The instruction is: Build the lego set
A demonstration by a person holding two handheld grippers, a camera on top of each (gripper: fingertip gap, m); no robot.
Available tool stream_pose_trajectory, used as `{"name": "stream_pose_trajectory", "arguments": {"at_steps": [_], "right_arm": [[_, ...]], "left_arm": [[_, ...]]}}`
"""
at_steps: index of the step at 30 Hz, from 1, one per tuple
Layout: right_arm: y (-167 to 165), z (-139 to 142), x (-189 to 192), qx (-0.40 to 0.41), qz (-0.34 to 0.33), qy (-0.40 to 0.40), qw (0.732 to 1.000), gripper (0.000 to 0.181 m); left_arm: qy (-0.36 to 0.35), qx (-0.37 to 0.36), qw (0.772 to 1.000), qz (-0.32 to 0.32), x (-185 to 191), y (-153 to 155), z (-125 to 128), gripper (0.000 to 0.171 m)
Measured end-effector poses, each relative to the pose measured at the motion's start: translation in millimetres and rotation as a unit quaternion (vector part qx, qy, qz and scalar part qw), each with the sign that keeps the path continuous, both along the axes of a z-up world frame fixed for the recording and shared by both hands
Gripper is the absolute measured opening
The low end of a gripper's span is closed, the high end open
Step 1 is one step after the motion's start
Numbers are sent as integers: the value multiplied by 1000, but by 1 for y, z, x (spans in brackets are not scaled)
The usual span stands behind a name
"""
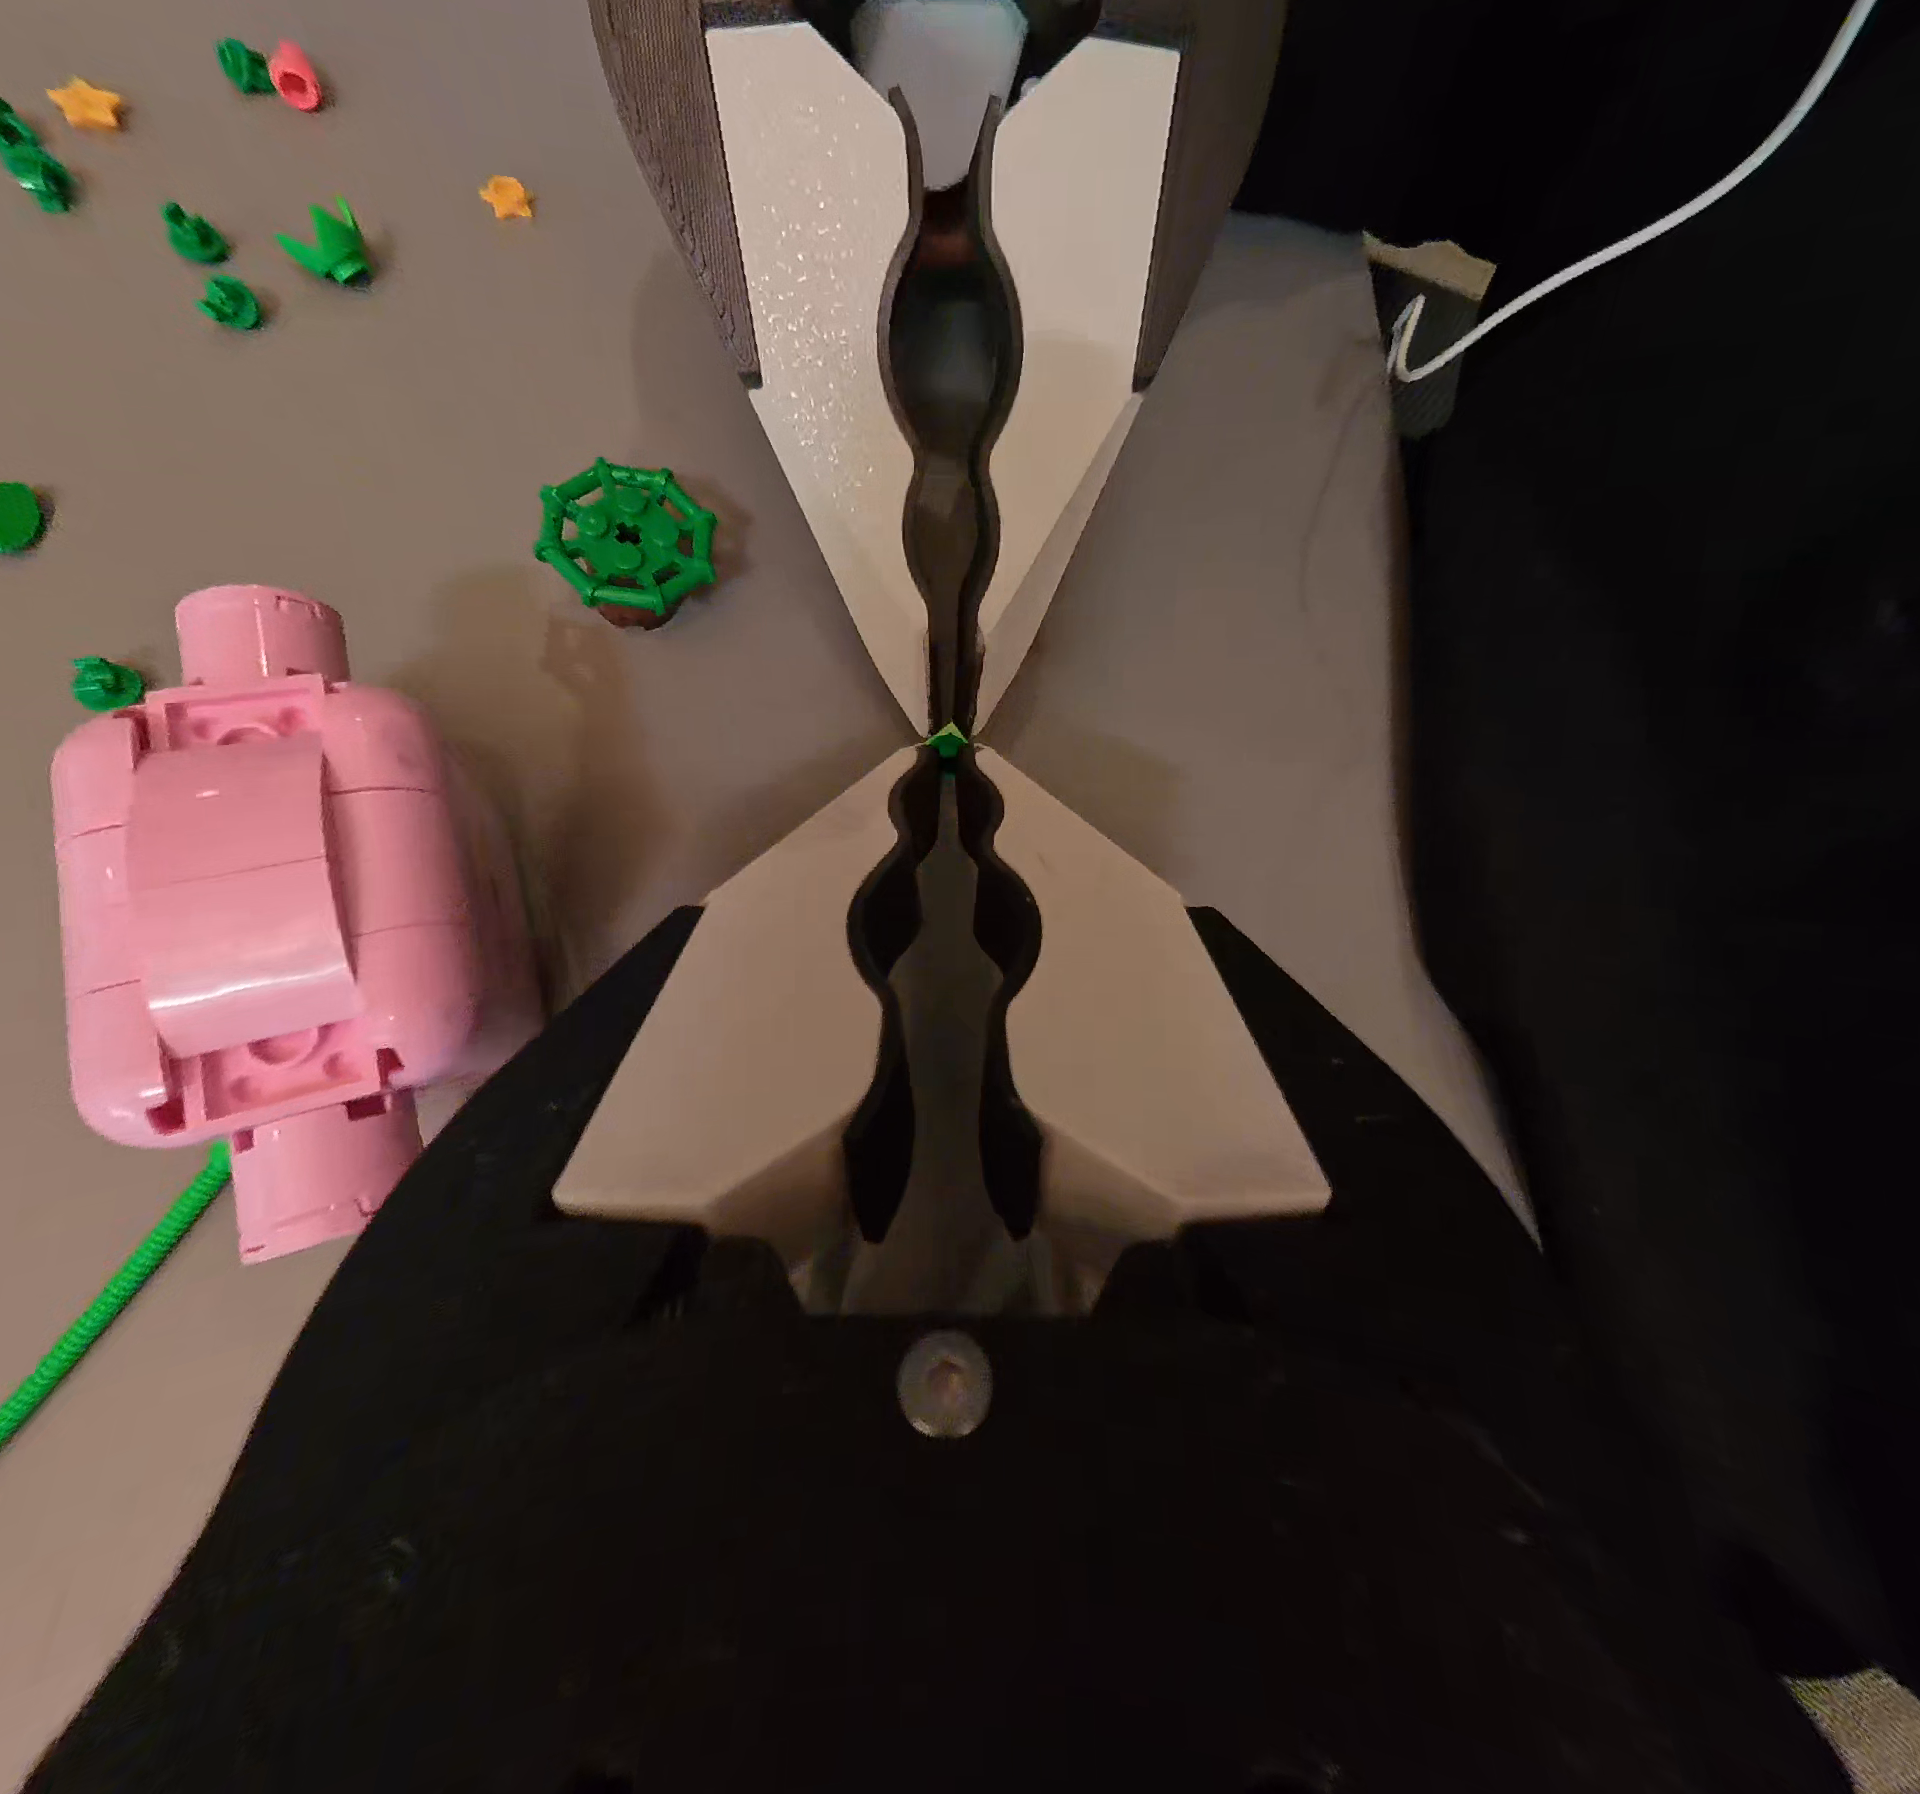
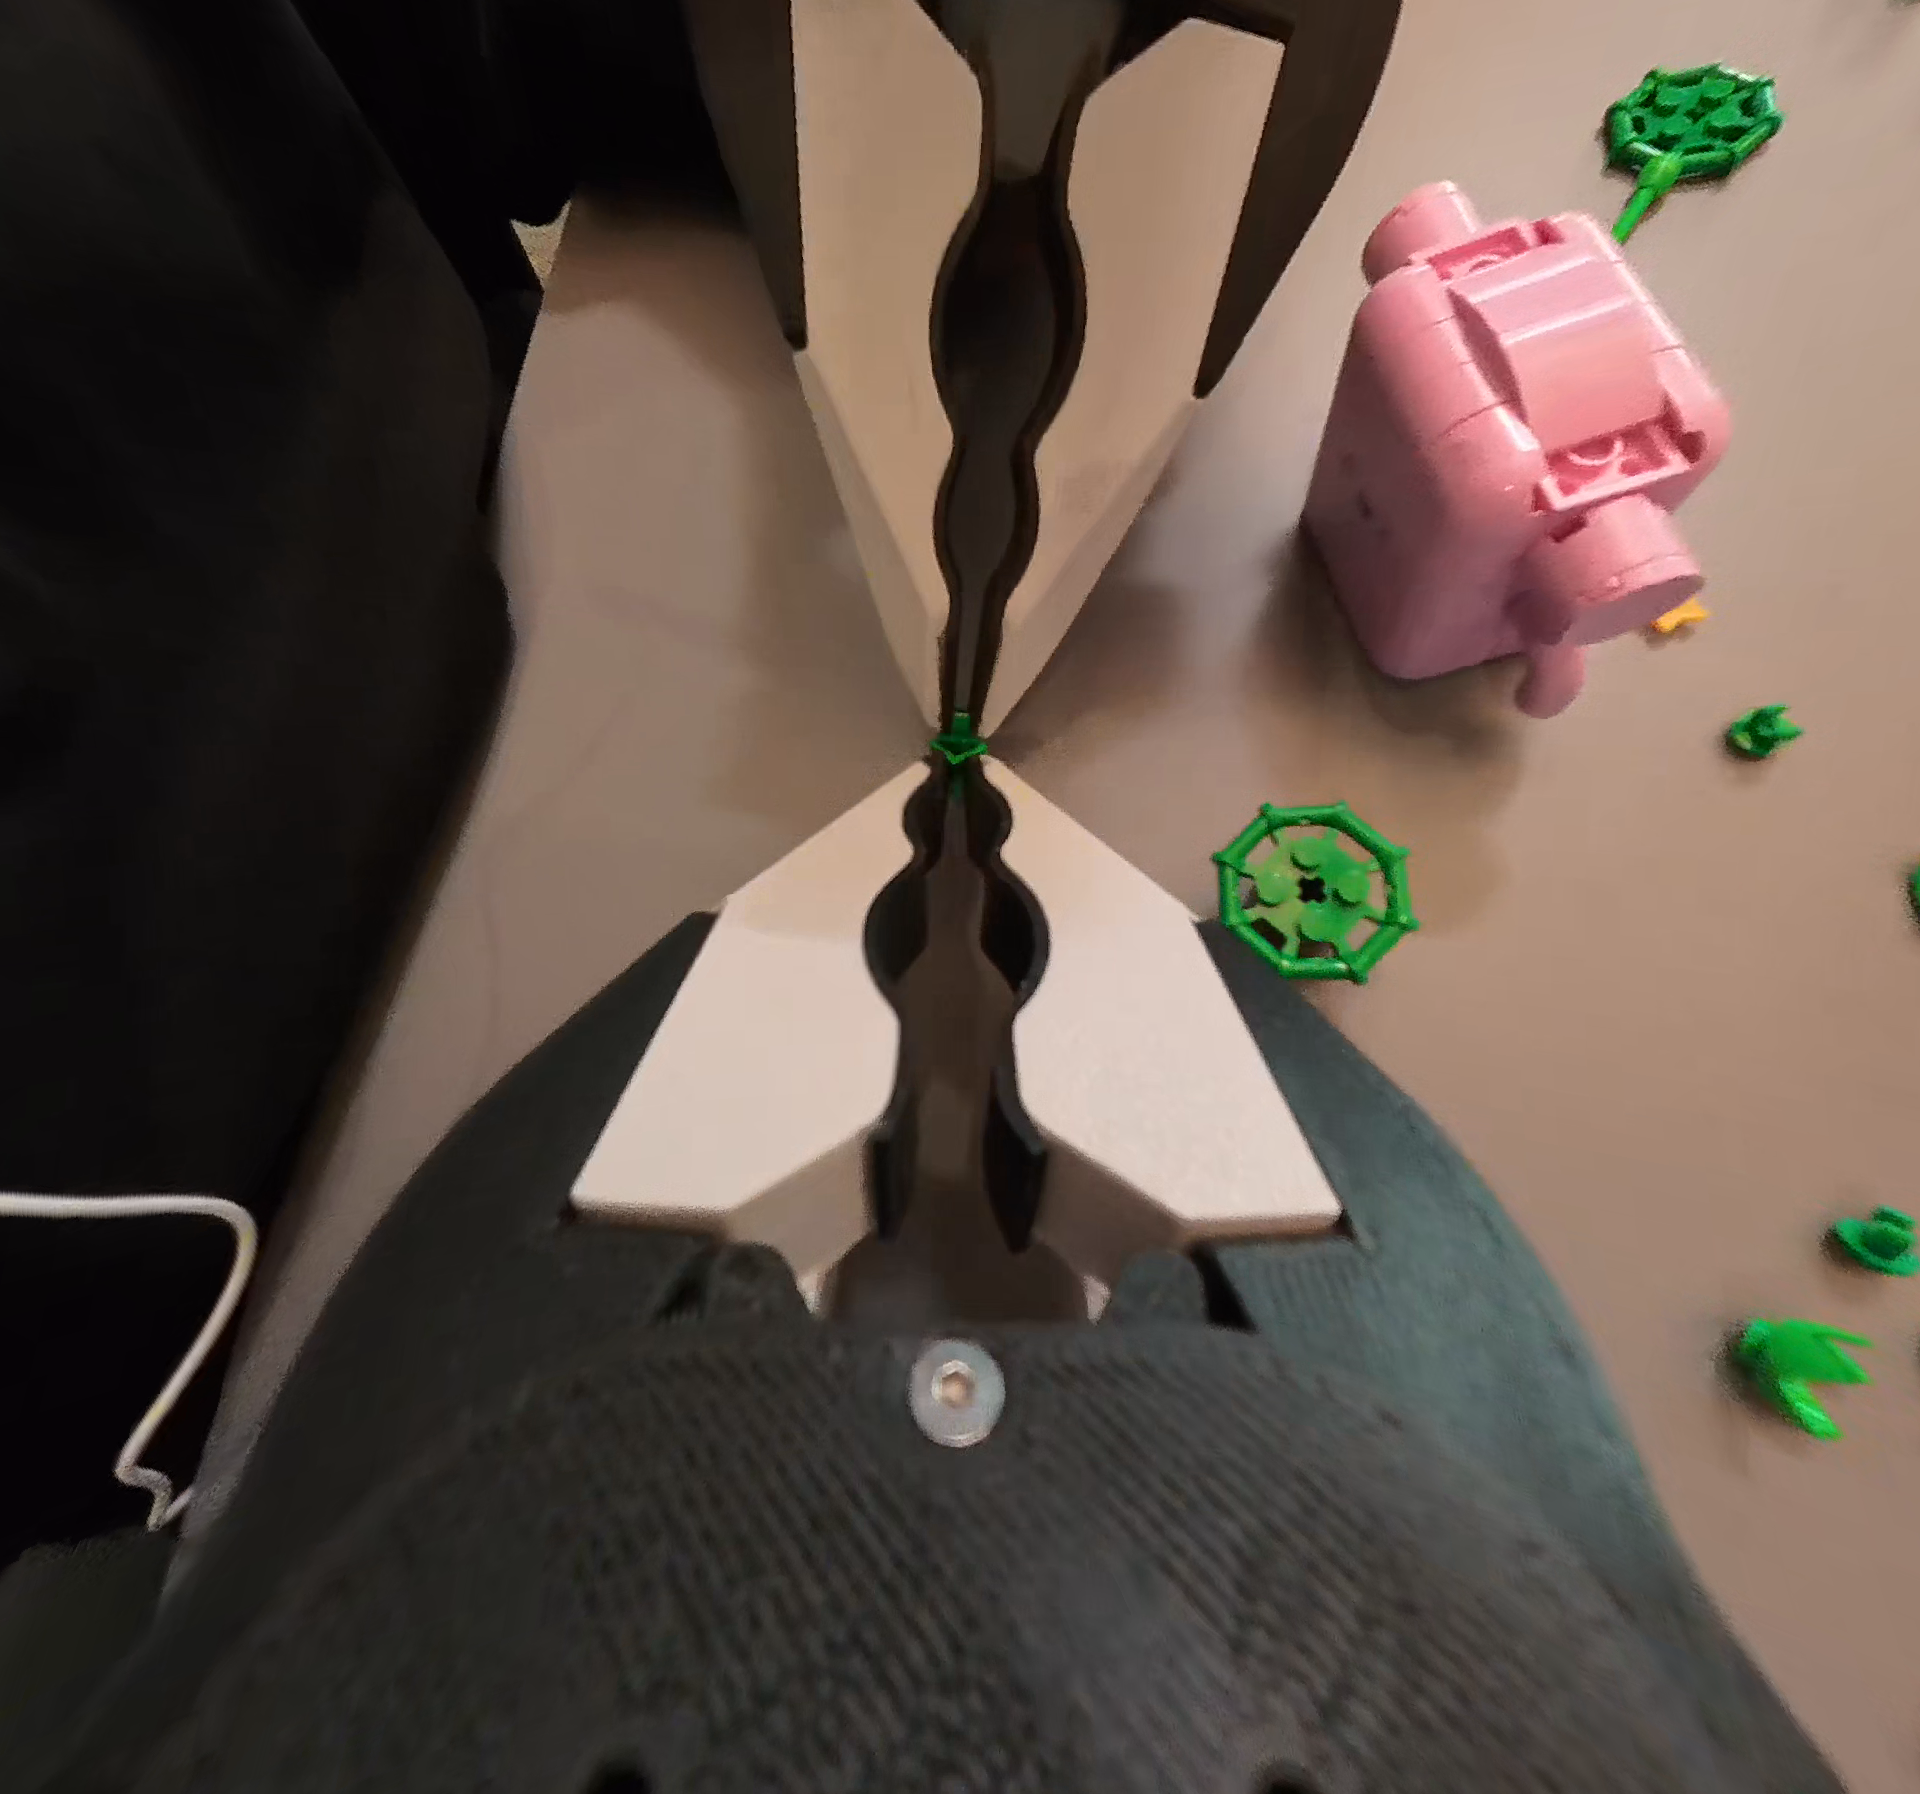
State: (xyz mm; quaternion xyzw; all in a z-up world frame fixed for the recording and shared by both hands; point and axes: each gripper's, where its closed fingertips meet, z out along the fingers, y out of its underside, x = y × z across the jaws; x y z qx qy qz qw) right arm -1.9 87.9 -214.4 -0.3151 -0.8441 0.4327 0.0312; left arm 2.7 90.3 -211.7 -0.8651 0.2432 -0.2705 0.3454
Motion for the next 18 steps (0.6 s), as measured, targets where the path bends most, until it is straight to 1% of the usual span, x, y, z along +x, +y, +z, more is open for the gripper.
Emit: {"name": "stream_pose_trajectory", "arguments": {"at_steps": [4, 9, 18], "right_arm": [[0, -2, 0, 9, -1, 0, 1000, 1], [-1, -1, 0, 3, -1, -1, 1000, 0], [-1, -1, 0, 2, -2, -3, 1000, 0]], "left_arm": [[-5, -11, 1000, 2, 0, 0, -2, 0], [10, -21, 1000, 0, -1, -2, -7, 0], [10, -21, 1000, 1, -1, -2, -7, 0]]}}
